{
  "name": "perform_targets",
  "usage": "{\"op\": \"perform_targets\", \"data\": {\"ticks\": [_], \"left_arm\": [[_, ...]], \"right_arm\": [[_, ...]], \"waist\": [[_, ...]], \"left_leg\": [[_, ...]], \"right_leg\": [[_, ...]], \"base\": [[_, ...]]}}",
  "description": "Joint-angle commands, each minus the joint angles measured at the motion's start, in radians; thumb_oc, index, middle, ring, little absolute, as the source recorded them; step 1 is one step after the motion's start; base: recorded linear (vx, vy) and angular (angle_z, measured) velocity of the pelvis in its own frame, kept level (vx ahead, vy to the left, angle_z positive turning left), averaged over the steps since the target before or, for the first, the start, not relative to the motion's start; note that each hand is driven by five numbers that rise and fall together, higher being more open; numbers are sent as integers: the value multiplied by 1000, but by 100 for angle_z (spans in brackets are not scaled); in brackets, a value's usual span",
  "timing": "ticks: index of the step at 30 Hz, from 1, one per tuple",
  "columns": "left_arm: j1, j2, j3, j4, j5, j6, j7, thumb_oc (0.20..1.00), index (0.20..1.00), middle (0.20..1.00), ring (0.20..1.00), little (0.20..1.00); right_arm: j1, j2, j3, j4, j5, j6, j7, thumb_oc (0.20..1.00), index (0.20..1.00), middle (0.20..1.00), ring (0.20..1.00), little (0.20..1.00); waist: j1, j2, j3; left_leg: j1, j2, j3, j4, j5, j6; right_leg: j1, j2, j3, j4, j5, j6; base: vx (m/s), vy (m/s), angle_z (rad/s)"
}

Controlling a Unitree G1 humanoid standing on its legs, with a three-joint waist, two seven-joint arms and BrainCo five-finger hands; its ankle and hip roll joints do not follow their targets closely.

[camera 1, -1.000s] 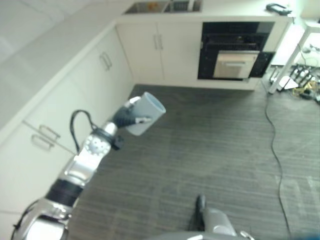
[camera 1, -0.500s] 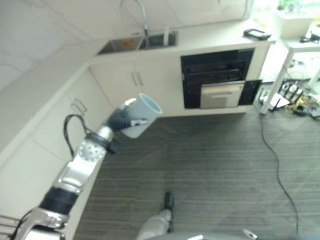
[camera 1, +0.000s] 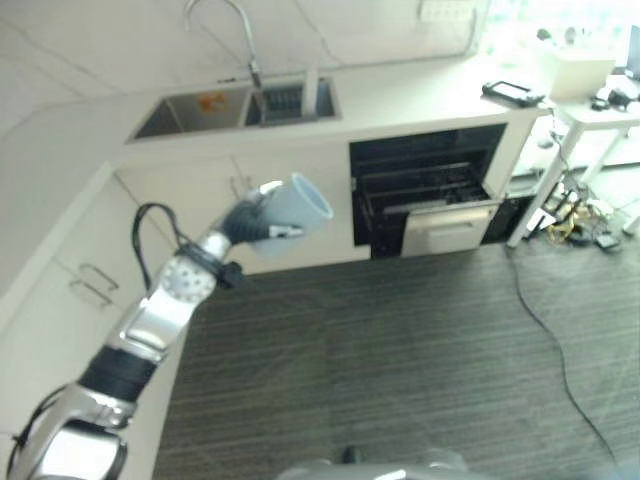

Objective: Place the dishes in the dishwasher.

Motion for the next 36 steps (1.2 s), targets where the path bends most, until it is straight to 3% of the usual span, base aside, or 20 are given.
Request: {"op": "perform_targets", "data": {"ticks": [1,4,6,7,8,10,11,12,14,17,18,20,22,27,29,31,34,36], "left_arm": [[-17,23,67,-81,6,-4,29,200,200,200,200,200],[2,36,85,-97,12,-7,26,200,200,200,200,200],[18,45,99,-103,11,-23,14,200,200,200,200,200],[36,43,120,-109,18,-26,0,200,200,200,200,200],[71,30,138,-126,20,-14,7,200,200,200,200,200],[103,11,156,-138,14,-16,32,200,200,200,200,200],[108,5,157,-144,15,-13,34,200,200,200,200,200],[94,-10,136,-152,14,-3,46,200,200,200,200,200],[50,-29,93,-146,10,1,53,200,200,200,200,200],[53,-56,85,-139,31,-3,55,200,200,200,200,200],[61,-57,86,-140,29,-11,55,200,200,200,200,200],[58,-63,73,-142,22,-20,60,200,200,200,200,200],[53,-70,67,-135,14,-34,60,200,200,200,200,200],[39,-49,69,-97,-4,-62,43,200,200,200,200,200],[38,-34,84,-78,6,-47,27,200,200,200,200,200],[33,-30,85,-70,3,-39,20,200,200,200,200,200],[2,-17,60,-42,4,-42,10,200,200,200,200,200],[-16,-9,53,-30,1,-16,22,200,200,200,200,200]], "right_arm": [[-38,-33,3,23,-5,-9,-7,1000,1000,1000,1000,1000],[-58,-34,1,25,13,9,-3,1000,1000,1000,1000,1000],[-64,-24,-6,34,23,17,1,1000,1000,1000,1000,1000],[-62,-10,-10,42,53,24,9,1000,1000,1000,1000,1000],[-63,-12,4,38,40,36,6,1000,1000,1000,1000,1000],[-66,-22,32,19,5,41,-4,1000,1000,1000,1000,1000],[-67,-30,40,16,-9,43,-4,1000,1000,1000,1000,1000],[-70,-46,51,14,1,42,-12,1000,1000,1000,1000,1000],[-72,-64,38,15,-7,42,-3,1000,1000,1000,1000,1000],[-87,-70,48,20,-12,50,-5,1000,1000,1000,1000,1000],[-91,-73,49,18,-13,59,-6,1000,1000,1000,1000,1000],[-89,-75,43,16,-3,52,-1,1000,1000,1000,1000,1000],[-85,-69,43,16,2,30,-1,1000,1000,1000,1000,1000],[-78,-59,38,-5,14,-1,-42,1000,1000,1000,1000,1000],[-62,-43,29,-25,-37,7,-48,1000,1000,1000,1000,1000],[-54,-35,32,-30,-25,2,-53,1000,1000,1000,1000,1000],[-40,-25,23,-44,-34,-23,-54,1000,1000,1000,1000,1000],[-47,-21,39,-35,-46,-19,-46,1000,1000,1000,1000,1000]], "waist": [[3,-5,-5],[3,-36,0],[9,-49,-5],[10,-49,-10],[14,-48,-19],[3,-40,-20],[1,-36,-18],[-2,-38,-7],[-11,-42,7],[2,-21,8],[4,-2,3],[9,15,3],[17,22,4],[21,17,1],[27,-5,-6],[29,-11,-9],[16,-14,0],[15,-29,5]], "left_leg": [[-52,58,-54,110,-88,-84],[-21,60,-55,96,-133,-92],[4,76,-69,81,-157,-98],[19,113,-72,91,-176,-108],[39,160,-62,107,-180,-138],[66,212,-49,126,-178,-166],[51,227,-46,157,-151,-174],[-17,241,-13,273,-93,-180],[-92,242,36,384,-79,-185],[-90,199,-8,251,-82,-186],[-71,209,-14,136,-46,-204],[-70,225,-21,39,29,-239],[-90,221,-30,-1,58,-253],[-97,191,-32,36,11,-227],[-85,165,-10,86,-39,-179],[-90,156,-11,108,-57,-160],[-83,135,-27,117,-78,-118],[-69,132,-11,108,-80,-128]], "right_leg": [[102,50,6,-375,222,10],[53,22,35,-538,350,68],[44,8,46,-603,401,93],[52,11,47,-586,365,96],[71,29,4,-574,320,94],[67,61,-2,-531,269,58],[75,77,-2,-518,248,39],[107,96,-14,-509,218,7],[146,98,-45,-509,198,-16],[173,109,-54,-508,174,-12],[186,121,-56,-508,156,-13],[217,130,-67,-532,145,-15],[251,124,-73,-566,142,-11],[278,53,-80,-561,145,40],[275,5,-64,-527,155,63],[272,-4,-53,-502,151,56],[187,-8,-10,-328,193,40],[157,-14,-25,-434,226,41]], "base": [[101,-217,8],[140,-318,9],[280,-637,2],[422,-983,14],[380,-896,32],[210,-491,26],[147,-457,4],[92,-412,3],[70,-258,67],[156,38,47],[189,124,-19],[192,192,-12],[174,225,25],[193,305,-12],[277,321,-69],[166,183,-65],[124,135,-10],[110,-140,7]]}}
